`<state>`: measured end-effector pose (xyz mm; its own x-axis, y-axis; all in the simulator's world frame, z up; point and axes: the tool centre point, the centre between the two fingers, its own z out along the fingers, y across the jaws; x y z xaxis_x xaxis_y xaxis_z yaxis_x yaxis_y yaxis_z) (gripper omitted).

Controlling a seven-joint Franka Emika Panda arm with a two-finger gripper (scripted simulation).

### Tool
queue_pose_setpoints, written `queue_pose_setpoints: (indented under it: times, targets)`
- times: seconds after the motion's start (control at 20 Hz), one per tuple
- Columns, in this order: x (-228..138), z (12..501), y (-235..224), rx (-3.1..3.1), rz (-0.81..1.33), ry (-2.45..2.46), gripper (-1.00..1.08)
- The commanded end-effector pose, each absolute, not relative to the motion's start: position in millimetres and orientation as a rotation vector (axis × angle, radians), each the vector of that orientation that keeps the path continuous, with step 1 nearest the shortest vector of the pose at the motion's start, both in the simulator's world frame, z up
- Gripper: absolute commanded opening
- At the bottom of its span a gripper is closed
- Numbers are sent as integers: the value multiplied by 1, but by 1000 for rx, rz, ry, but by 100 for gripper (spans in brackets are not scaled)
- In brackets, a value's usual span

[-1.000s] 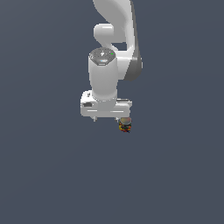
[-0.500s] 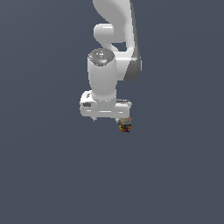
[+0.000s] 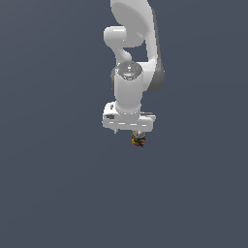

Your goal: Pick up the object and move it to a goal position.

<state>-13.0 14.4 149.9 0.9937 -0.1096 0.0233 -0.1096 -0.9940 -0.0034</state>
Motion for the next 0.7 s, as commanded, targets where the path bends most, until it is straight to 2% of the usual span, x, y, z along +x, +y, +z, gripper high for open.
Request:
queue_pose_setpoints:
  times: [0.0,0.3,0.65]
  targets:
    - [-23,139,31,-3133,-27,203,100]
    - [-45,119,61,-3129,-10,265,100]
    - [-58,109,76,-3127,0,298,100]
